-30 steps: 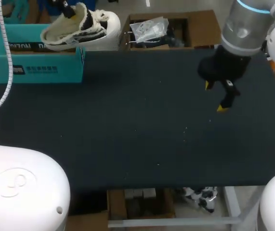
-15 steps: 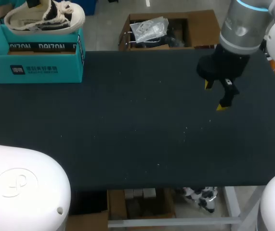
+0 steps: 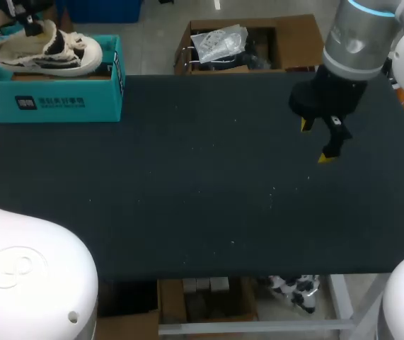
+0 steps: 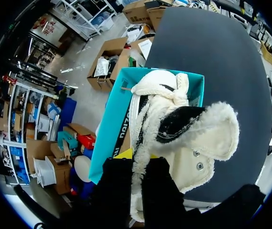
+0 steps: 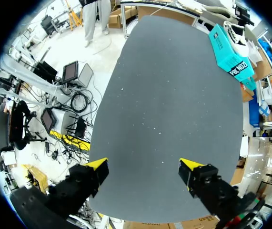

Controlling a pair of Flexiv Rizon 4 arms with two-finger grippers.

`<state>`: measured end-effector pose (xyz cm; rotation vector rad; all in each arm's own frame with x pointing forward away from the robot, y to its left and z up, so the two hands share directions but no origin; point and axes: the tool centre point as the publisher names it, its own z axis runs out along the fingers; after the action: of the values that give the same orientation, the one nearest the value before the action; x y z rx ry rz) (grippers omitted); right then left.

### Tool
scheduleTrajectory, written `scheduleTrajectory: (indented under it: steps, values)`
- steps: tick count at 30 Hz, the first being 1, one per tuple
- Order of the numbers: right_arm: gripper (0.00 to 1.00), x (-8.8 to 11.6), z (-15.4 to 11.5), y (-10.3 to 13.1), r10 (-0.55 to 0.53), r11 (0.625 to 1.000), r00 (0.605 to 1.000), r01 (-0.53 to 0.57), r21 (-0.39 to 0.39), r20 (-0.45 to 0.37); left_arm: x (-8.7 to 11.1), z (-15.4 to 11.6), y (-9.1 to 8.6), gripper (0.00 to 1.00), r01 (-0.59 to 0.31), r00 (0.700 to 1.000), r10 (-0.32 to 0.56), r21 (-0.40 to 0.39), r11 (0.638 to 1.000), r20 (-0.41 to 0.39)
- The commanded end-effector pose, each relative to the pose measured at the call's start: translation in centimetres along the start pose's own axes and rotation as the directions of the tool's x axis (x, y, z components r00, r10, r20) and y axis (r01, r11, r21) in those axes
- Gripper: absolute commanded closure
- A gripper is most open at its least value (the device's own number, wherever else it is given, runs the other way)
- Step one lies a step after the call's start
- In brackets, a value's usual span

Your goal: Open the shoe tongue, take the insole out of the shoe, put the insole back into the shoe, and pack the shoe into the shoebox

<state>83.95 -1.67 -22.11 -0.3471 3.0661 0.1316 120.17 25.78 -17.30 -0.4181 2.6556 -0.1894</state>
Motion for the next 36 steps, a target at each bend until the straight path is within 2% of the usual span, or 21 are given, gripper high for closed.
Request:
scheduleTrajectory:
  steps: [1,7,13,20,21,22,23,24,25,26,31,36]
  values:
    - [0.0,0.0,-0.1,0.0,0.0,1.0,1.0,0.0,0.002,-0.002,-1.0,3.5,0.9,1.0,-0.011,0.999,0.011,0.015,1.0,-0.036]
    - [0.0,0.0,-0.1,0.0,0.0,1.0,1.0,0.0,0.002,-0.002,-0.6,6.9,2.2,1.0,-0.03,0.998,0.029,-0.02,0.999,-0.062]
    - [0.0,0.0,-0.1,0.0,0.0,1.0,1.0,0.0,0.002,-0.002,0.1,10.9,2.5,1.0,-0.073,0.991,0.07,-0.017,0.997,-0.114]
    - [0.0,0.0,-0.1,0.0,0.0,1.0,1.0,0.0,0.002,-0.002,0.2,14.0,3.2,1.0,-0.095,0.981,0.093,-0.003,0.995,-0.17]
    - [0.0,0.0,-0.1,0.0,0.0,1.0,1.0,0.0,0.002,-0.002,0.1,14.4,3.3,0.83,-0.086,0.981,0.083,-0.008,0.996,-0.176]
    - [0.0,0.0,-0.1,0.0,0.0,1.0,1.0,0.0,0.002,-0.002,0.1,14.7,3.4,0.57,-0.081,0.98,0.078,-0.007,0.997,-0.182]
    - [0.0,0.0,-0.1,0.0,0.0,1.0,1.0,0.0,0.002,-0.002,-0.1,14.9,3.5,0.39,-0.074,0.98,0.072,-0.005,0.997,-0.187]
    - [0.0,0.0,-0.1,0.0,0.0,1.0,1.0,0.0,0.002,-0.002,-0.2,15.0,3.6,0.27,-0.063,0.98,0.062,-0.002,0.998,-0.19]
    - [0.0,0.0,-0.1,0.0,0.0,1.0,1.0,0.0,0.002,-0.002,-0.2,14.9,3.5,0.05,-0.062,0.98,0.06,-0.003,0.998,-0.188]
    - [0.0,0.0,-0.1,0.0,0.0,1.0,1.0,0.0,0.002,-0.002,-0.4,14.6,3.5,0.0,-0.049,0.983,0.048,-0.001,0.999,-0.177]
    - [0.0,0.0,-0.1,0.0,0.0,1.0,1.0,0.0,0.002,-0.002,-1.4,11.2,2.6,0.0,-0.034,0.989,0.039,0.042,0.999,-0.141]
    - [0.0,0.0,-0.1,0.0,0.0,1.0,1.0,0.0,0.002,-0.002,-1.8,7.4,0.8,0.0,-0.03,0.993,0.032,0.023,0.999,-0.115]
